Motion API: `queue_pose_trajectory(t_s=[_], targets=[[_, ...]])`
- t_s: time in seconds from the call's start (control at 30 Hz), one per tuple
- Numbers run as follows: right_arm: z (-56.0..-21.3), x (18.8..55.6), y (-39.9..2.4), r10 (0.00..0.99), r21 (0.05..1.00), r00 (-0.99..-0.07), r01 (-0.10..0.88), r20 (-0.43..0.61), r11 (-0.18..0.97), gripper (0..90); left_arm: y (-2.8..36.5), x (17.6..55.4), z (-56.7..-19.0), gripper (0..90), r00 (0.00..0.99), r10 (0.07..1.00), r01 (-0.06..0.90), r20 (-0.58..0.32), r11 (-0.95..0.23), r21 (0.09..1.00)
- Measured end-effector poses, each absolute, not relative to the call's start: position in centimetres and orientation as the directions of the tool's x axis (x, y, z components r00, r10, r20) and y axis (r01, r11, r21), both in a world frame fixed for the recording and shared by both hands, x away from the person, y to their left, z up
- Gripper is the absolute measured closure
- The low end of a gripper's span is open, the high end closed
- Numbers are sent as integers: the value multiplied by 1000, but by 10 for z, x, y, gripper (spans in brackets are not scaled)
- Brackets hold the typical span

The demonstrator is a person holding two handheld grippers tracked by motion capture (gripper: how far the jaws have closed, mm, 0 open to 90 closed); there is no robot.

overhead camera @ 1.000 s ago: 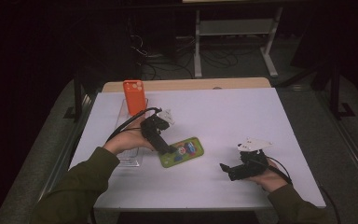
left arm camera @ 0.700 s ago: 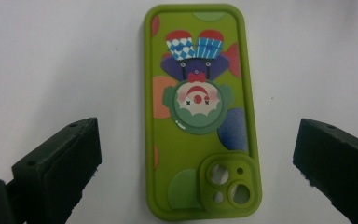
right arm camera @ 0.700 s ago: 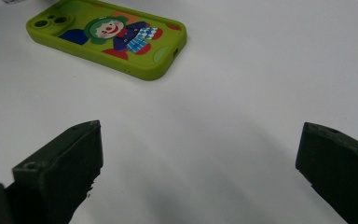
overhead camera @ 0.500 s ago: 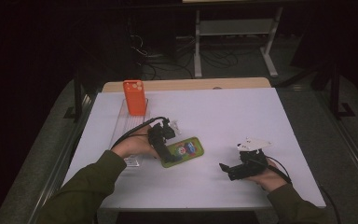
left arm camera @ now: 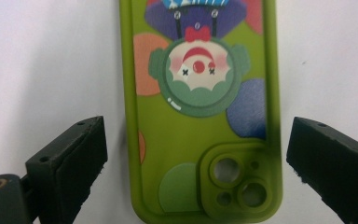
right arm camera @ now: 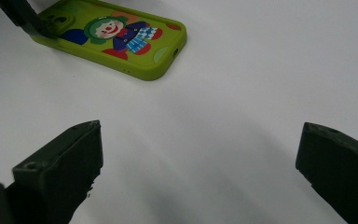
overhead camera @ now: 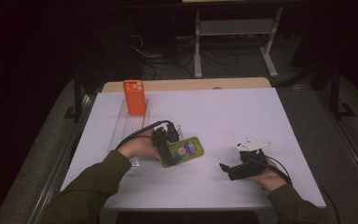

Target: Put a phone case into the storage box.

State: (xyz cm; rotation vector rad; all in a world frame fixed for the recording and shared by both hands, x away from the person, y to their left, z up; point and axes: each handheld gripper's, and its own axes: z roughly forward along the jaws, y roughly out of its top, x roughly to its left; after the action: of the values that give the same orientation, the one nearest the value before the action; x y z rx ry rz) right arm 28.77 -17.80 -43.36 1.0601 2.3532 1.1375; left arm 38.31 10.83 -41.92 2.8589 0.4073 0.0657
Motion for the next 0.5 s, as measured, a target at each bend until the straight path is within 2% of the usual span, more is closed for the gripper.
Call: queue_pose_trajectory(t_s=[0.2,0.37,0.5], targets=[[-433,288,-178,740,775,-672,485,35,404,1,107,384,-422,69,957,291,286,-11,-928,237],[-433,288,-178,739,775,-672,485,34,405,0,105,384,-423,125,961,276,275,-24,-940,203],[-433,288,-178,739,775,-672,485,34,406,1,105,385,-424,125,958,285,285,-30,-938,197]])
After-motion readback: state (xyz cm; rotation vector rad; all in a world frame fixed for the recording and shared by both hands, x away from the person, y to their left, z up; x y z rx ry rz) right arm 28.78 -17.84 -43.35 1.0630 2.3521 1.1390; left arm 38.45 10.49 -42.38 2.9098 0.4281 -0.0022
